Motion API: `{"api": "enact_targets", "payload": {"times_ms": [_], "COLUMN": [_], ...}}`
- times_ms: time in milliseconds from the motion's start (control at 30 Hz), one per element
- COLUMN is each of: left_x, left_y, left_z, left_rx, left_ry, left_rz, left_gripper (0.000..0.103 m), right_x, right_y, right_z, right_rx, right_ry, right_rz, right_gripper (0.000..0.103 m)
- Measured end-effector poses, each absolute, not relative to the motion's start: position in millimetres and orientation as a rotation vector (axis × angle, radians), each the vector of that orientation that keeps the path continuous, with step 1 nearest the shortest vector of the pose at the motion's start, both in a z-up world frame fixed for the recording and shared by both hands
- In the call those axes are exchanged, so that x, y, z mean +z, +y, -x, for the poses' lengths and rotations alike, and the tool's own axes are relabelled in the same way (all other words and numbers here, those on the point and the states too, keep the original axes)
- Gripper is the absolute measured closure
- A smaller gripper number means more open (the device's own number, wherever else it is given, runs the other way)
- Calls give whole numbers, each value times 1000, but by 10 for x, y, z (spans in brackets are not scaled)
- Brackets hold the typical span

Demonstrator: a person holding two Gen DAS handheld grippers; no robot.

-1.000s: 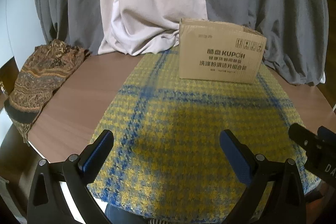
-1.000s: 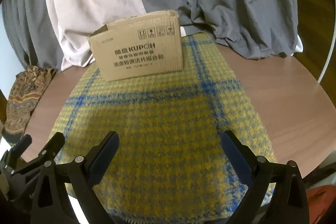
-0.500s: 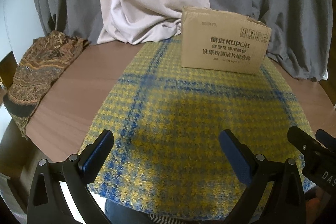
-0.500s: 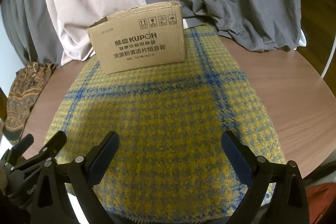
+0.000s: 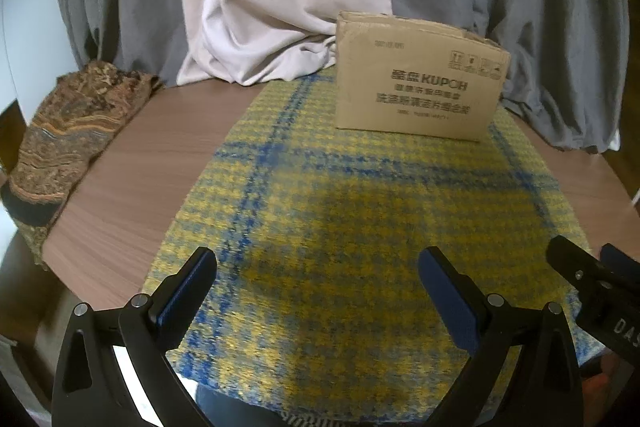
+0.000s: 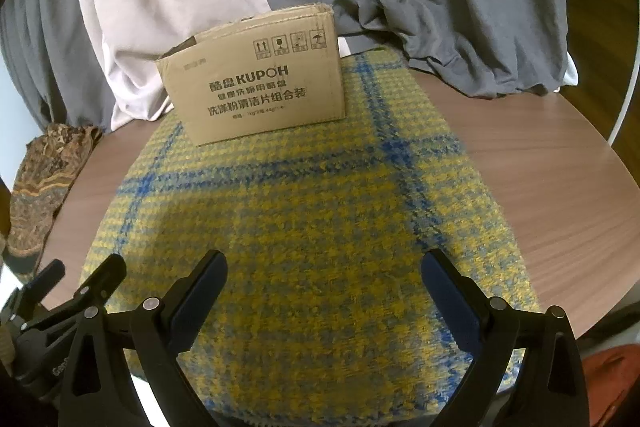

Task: Organize objects

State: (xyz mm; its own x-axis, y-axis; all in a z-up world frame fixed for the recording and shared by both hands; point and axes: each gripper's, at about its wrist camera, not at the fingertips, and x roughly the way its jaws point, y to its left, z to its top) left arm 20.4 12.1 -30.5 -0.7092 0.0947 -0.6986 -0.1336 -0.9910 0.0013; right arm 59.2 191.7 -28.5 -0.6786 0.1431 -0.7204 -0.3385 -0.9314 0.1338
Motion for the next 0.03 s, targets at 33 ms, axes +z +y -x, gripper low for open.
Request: {"api": "enact_targets", "payload": {"times_ms": [33], "left_x": [-313], "left_y": [128], "left_z": [-199], "left_rx": [2791], "left_ry": [83], "left_rz": [1154], "left_gripper": [0], "right_x": [-284], "right_y": [1915], "right_z": [-594], "right_rx": [2632], "right_ry": [374], "right_rz": [1097], "right_gripper": [5]}}
